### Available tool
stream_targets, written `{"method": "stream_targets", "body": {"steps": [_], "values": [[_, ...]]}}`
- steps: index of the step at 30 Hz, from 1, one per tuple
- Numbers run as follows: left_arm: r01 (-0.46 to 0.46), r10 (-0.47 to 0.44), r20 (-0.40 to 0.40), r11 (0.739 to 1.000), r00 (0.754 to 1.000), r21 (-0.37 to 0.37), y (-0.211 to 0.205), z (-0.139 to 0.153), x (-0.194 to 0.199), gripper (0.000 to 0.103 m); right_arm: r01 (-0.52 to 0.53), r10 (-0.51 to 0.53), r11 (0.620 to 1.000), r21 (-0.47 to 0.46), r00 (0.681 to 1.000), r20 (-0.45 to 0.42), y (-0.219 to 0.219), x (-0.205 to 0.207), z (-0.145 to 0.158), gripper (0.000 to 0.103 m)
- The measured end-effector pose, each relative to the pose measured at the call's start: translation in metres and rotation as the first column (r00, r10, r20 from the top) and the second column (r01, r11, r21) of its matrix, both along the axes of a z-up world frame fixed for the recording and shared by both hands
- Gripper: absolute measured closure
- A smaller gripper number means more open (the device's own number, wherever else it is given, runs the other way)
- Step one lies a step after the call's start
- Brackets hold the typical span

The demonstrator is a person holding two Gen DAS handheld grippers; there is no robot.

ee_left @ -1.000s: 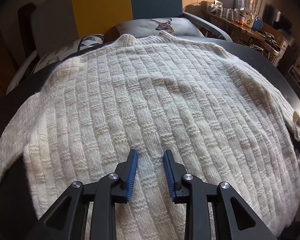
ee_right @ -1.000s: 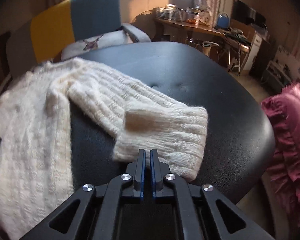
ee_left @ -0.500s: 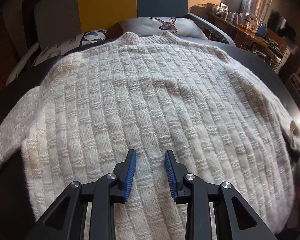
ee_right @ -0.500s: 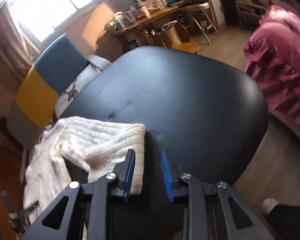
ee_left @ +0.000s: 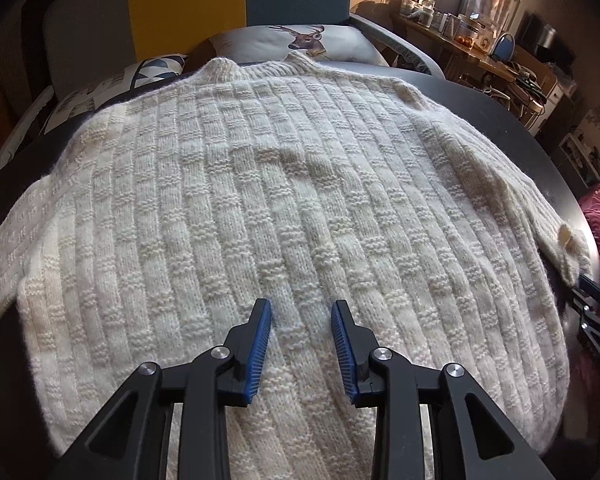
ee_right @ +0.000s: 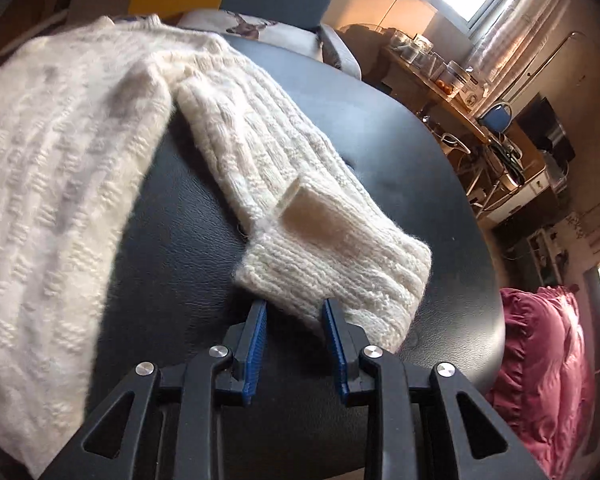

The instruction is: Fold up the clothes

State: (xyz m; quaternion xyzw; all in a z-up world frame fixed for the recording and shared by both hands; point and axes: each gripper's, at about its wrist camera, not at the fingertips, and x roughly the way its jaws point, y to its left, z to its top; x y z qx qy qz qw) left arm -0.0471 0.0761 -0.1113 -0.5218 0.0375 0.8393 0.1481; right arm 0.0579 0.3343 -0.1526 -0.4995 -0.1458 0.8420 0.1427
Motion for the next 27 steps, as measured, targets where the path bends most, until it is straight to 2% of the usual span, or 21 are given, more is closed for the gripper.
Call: {"method": "stream_targets", "body": {"steps": [2, 4, 7, 10, 12, 15, 19, 20, 22, 23, 25, 27], "values": [[0.002, -0.002, 0.002, 1.000, 1.000, 0.003, -0.001, -0.001, -0.001, 0.070, 0.054, -0.056, 0.995, -0.088, 0.998, -0.022, 0.016, -0.002, 0.005, 0.093], [0.003, -0.003, 0.004, 1.000, 1.000, 0.003, 0.000, -0.002, -0.002, 0.070, 0.125, -0.147, 0.955, -0.271, 0.987, -0.066, 0.046, 0.001, 0.015, 0.097], [0.004, -0.004, 0.009, 1.000, 1.000, 0.004, 0.002, -0.001, -0.004, 0.069, 0.240, -0.330, 0.856, -0.458, 0.935, -0.128, 0.097, 0.012, 0.034, 0.097], [0.012, -0.013, 0.014, 1.000, 1.000, 0.018, 0.005, 0.002, -0.007, 0.068, 0.317, -0.509, 0.720, -0.617, 0.846, -0.160, 0.149, 0.032, 0.047, 0.097], [0.034, -0.035, 0.004, 0.999, 0.999, 0.023, 0.012, 0.007, -0.010, 0.068, 0.340, -0.599, 0.624, -0.703, 0.786, -0.151, 0.181, 0.043, 0.051, 0.097], [0.068, -0.067, -0.013, 0.997, 0.998, 0.032, 0.022, 0.014, -0.014, 0.068, 0.370, -0.683, 0.519, -0.770, 0.721, -0.115, 0.210, 0.058, 0.048, 0.097], [0.123, -0.121, -0.034, 0.992, 0.992, 0.042, 0.040, 0.024, -0.025, 0.068, 0.378, -0.742, 0.427, -0.822, 0.666, -0.079, 0.236, 0.072, 0.037, 0.093], [0.139, -0.137, -0.039, 0.989, 0.990, 0.045, 0.045, 0.027, -0.030, 0.068, 0.373, -0.756, 0.406, -0.834, 0.650, -0.077, 0.241, 0.078, 0.037, 0.089], [0.169, -0.166, -0.048, 0.984, 0.985, 0.059, 0.056, 0.034, -0.041, 0.068, 0.361, -0.785, 0.386, -0.849, 0.611, -0.097, 0.246, 0.091, 0.045, 0.077], [0.180, -0.177, -0.054, 0.981, 0.983, 0.067, 0.062, 0.038, -0.047, 0.068, 0.355, -0.795, 0.390, -0.850, 0.595, -0.117, 0.248, 0.097, 0.051, 0.076], [0.208, -0.202, -0.077, 0.975, 0.976, 0.078, 0.077, 0.047, -0.062, 0.067, 0.326, -0.796, 0.386, -0.863, 0.591, -0.133, 0.249, 0.105, 0.059, 0.074], [0.241, -0.233, -0.100, 0.967, 0.967, 0.078, 0.095, 0.056, -0.076, 0.067, 0.319, -0.794, 0.352, -0.880, 0.600, -0.100, 0.252, 0.105, 0.058, 0.072]]}}
